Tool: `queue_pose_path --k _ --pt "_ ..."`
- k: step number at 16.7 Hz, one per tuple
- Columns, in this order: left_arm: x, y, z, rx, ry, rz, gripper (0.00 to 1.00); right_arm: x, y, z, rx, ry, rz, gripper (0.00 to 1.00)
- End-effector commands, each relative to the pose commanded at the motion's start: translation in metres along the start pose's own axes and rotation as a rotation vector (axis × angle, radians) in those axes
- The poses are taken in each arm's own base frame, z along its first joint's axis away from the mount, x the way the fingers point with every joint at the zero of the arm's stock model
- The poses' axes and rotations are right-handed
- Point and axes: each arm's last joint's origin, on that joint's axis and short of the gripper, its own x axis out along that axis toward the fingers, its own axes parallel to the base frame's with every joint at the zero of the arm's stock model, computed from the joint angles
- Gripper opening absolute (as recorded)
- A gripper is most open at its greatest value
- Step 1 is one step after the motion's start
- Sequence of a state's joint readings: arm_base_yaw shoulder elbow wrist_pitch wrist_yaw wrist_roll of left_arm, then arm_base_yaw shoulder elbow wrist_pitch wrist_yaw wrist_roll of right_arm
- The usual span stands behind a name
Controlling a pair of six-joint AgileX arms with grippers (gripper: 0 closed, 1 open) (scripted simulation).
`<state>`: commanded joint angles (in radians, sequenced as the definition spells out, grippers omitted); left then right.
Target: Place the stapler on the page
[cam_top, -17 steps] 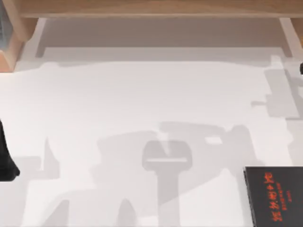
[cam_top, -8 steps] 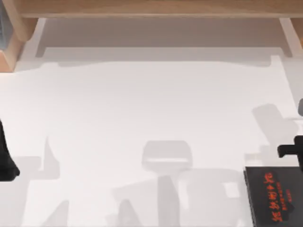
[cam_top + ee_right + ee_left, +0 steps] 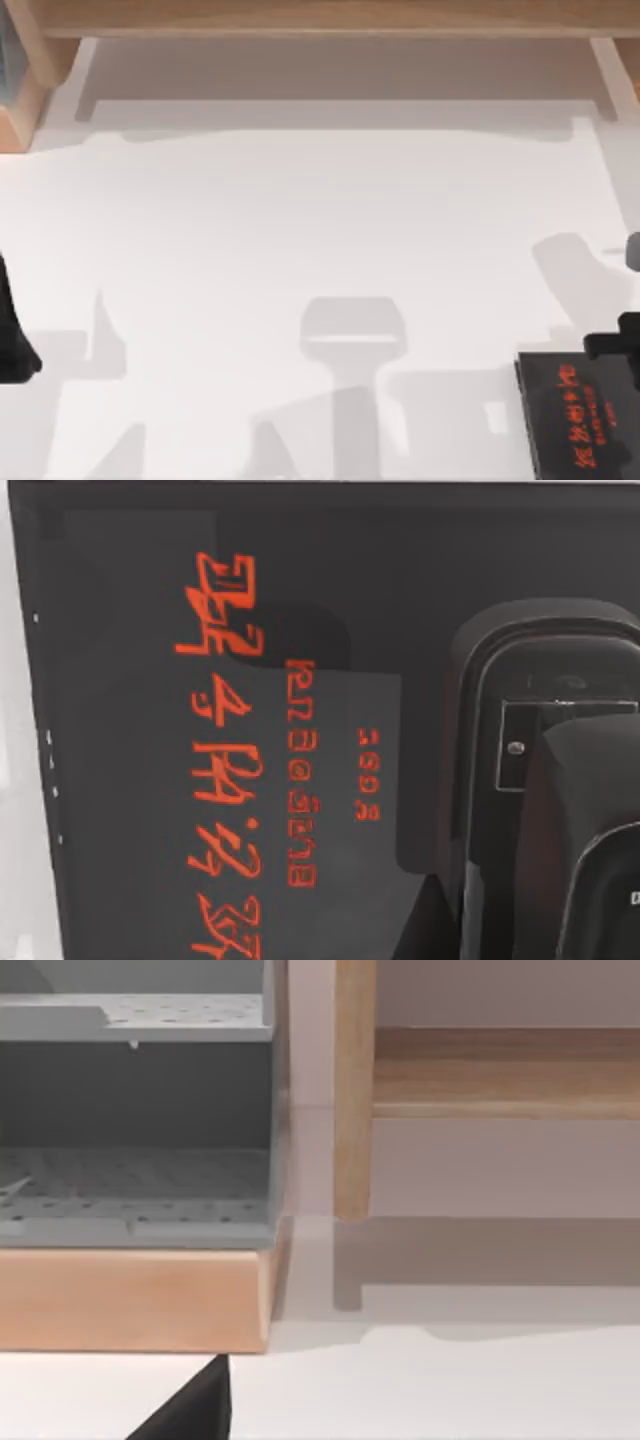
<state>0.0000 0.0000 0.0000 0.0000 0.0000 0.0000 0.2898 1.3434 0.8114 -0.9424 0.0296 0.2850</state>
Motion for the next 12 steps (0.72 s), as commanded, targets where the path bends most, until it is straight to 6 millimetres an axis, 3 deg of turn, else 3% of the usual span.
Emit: queue_pose_path --k 3,8,12 --pt "0.000 0.000 0.000 0.000 0.000 0.000 1.00 0.004 0.000 0.001 0.004 0.003 0.000 0.00" --pt "0.000 0.000 0.000 0.000 0.000 0.000 1.00 0.027 0.000 0.000 0.000 0.000 0.000 0.00" --pt "0.000 0.000 0.000 0.000 0.000 0.000 1.00 0.030 0.000 -0.001 0.000 0.000 0.000 0.00"
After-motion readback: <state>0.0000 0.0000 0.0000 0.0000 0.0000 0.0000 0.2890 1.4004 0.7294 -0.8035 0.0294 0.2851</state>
